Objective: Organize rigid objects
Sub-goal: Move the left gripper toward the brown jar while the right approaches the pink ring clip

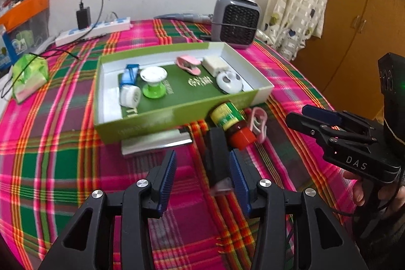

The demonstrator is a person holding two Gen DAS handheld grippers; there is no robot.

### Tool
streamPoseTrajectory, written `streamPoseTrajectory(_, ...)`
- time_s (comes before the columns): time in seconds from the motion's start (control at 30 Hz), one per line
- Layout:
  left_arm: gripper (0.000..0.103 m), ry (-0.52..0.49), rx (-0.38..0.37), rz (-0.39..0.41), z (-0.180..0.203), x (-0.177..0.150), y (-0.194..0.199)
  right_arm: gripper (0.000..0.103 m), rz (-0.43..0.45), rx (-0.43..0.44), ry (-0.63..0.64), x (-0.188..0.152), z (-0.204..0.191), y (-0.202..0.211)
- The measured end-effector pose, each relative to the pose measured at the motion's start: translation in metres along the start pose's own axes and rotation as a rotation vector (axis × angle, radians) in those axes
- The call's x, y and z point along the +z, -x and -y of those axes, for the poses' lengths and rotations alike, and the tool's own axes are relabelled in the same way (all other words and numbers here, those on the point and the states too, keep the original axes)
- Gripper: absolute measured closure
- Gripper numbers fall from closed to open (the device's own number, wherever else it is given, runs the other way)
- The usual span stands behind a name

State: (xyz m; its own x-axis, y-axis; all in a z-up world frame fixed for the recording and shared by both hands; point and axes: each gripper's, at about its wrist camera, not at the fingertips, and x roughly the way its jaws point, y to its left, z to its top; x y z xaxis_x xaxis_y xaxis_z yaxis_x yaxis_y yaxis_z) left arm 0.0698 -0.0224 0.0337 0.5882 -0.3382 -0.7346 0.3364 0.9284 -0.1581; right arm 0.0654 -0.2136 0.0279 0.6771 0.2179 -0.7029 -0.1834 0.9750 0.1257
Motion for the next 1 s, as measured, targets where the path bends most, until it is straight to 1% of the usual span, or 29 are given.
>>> streamPoseTrajectory(0.1, 0.06, -0.015, -0.014, -0.011, 0.006, -0.002, -0.003, 0.054, -0.002, -0.004, -0.001, -0.004, 0.002, 0.003)
streamPoseTrajectory(0.43, 0.06, -0.048, 0.013, -0.065, 0.016, -0.005, -0.025, 0.054, -0.015, -0.005, -0.018, -0.014, 0.008, 0.005)
streamPoseTrajectory(0.8, 0.06, -0.06, 0.06, -0.066, 0.016, 0.0, -0.033, 0.054, -0.025, -0.004, -0.013, -0.014, 0.008, 0.003)
streamPoseTrajectory(1.0, 0.06, -0.051, 0.077, -0.067, 0.013, 0.002, -0.036, 0.054, -0.03, -0.008, -0.01, -0.013, 0.006, 0.001)
